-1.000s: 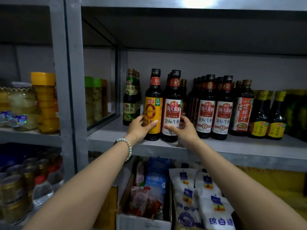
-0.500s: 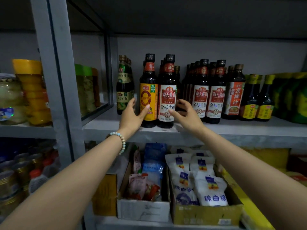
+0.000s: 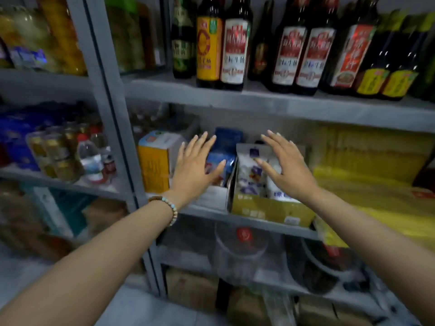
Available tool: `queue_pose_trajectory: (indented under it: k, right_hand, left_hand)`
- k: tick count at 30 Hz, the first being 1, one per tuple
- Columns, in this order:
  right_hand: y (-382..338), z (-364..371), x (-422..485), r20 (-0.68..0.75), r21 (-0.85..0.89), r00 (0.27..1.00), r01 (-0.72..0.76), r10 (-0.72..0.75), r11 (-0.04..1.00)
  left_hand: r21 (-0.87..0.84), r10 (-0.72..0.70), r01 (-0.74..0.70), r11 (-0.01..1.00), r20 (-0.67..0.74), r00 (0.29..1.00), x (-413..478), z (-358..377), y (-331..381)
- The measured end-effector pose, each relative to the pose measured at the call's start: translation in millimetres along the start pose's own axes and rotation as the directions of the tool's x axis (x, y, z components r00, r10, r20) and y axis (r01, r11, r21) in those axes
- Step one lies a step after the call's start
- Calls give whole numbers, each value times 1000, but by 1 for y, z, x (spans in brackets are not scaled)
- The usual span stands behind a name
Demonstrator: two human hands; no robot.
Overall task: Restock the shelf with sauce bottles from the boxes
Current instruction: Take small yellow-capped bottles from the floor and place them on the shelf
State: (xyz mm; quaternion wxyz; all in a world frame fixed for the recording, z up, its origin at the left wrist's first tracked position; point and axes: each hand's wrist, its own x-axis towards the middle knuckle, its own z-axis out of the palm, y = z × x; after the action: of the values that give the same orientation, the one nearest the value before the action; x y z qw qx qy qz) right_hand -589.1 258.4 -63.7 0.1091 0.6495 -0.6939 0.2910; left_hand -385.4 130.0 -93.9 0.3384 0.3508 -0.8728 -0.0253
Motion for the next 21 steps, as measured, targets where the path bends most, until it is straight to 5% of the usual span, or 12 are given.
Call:
queue_pose_trajectory:
  k: [10, 21]
  right_hand:
    - [59, 125, -182, 376, -2, 891, -274, 254, 962]
    - [87, 307, -347, 608, 0, 643, -587, 466, 809]
  left_hand:
    - [87, -56, 14, 996, 502, 863, -148, 132, -7]
    - [71, -148, 142, 987, 727, 670, -311, 280, -93]
